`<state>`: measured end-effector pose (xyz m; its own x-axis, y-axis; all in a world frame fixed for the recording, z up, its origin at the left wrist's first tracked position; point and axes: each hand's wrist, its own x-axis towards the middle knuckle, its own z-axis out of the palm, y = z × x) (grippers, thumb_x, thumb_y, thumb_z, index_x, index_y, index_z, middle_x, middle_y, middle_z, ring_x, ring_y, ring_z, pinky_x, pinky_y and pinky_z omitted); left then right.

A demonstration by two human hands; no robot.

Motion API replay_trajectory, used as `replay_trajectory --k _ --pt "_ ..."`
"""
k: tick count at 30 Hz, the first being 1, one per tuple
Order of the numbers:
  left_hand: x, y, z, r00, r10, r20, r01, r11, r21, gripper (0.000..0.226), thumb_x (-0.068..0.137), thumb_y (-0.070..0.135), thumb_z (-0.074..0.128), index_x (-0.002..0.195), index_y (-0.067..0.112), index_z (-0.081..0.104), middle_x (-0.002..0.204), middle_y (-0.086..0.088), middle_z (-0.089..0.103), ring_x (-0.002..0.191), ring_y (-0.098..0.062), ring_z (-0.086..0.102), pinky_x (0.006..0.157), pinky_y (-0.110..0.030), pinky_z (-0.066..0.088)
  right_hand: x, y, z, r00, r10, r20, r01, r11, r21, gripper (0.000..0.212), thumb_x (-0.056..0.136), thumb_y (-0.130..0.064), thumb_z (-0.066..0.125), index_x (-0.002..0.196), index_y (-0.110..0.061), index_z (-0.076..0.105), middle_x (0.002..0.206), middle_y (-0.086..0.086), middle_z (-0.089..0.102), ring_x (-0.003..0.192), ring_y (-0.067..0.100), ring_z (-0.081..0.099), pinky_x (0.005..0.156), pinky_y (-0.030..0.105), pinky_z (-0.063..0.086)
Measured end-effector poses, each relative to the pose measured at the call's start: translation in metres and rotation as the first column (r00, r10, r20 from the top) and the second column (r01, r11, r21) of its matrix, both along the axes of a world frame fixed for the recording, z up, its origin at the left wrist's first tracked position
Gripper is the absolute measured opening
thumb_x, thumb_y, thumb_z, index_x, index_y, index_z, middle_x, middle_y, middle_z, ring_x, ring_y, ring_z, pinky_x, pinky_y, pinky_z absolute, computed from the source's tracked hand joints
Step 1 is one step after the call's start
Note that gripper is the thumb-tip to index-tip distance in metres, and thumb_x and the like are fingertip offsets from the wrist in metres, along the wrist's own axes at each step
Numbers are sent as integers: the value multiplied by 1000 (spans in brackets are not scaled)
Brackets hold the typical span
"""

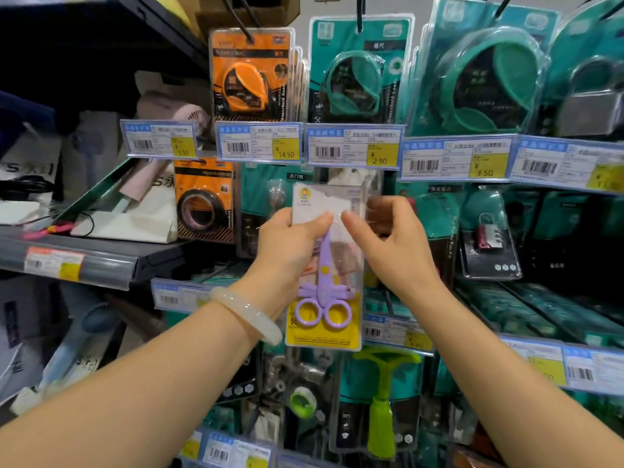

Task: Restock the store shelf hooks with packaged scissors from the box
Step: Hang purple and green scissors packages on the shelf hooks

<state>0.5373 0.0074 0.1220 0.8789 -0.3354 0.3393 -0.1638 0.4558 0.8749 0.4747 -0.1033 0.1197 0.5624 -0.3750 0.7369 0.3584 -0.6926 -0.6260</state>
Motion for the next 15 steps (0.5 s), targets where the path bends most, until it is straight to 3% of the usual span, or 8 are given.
replay_trajectory --k 4,7,9,11,13,15 --pt "-3 -14 3 999 -19 34 19 1000 -17 6 86 7 64 91 9 61 96 -17 69 85 -31 67 80 -45 57 -2 -8 -6 998 56 22 -57 997 51 48 79 -26 72 114 -22 40 95 5 62 77 20 63 70 32 54" --pt "-3 -19 7 997 15 72 -13 1000 -28 11 87 8 63 97 10 57 100 -15 68 89 -29 67 77 -40 57 -3 -12 -6 993 77 94 -80 996 34 50 80 -14 71 115 -26 37 91 5 63 72 16 63 69 30 53" --pt "-2 -21 9 994 37 101 -31 998 -61 26 88 7 61 108 13 47 104 -14 66 88 -26 67 75 -38 58 0 -14 -3 988 89 127 -91 996 10 47 81 -13 69 108 -36 39 100 5 63 83 15 65 76 35 55" --pt "-2 -21 9 983 69 173 -51 993 -106 36 89 4 60 113 18 37 90 -9 65 73 -16 68 64 -29 58 3 -15 0 981 121 149 -124 992 11 43 82 -14 67 104 -43 43 110 7 61 93 21 65 83 45 54" --pt "-2 -21 9 953 138 270 -107 986 -126 37 88 3 59 110 21 36 76 -4 63 58 -7 64 56 -23 56 6 -15 1 973 142 181 -144 990 -1 41 81 -16 64 105 -45 46 111 3 60 95 26 64 84 48 53" --pt "-1 -22 5 927 184 326 -143 979 -146 34 88 1 59 101 26 39 73 -4 62 59 -11 63 57 -27 54 9 -15 -2 962 167 214 -165 986 -29 44 84 -8 62 108 -42 48 113 -8 58 99 21 60 86 43 52"
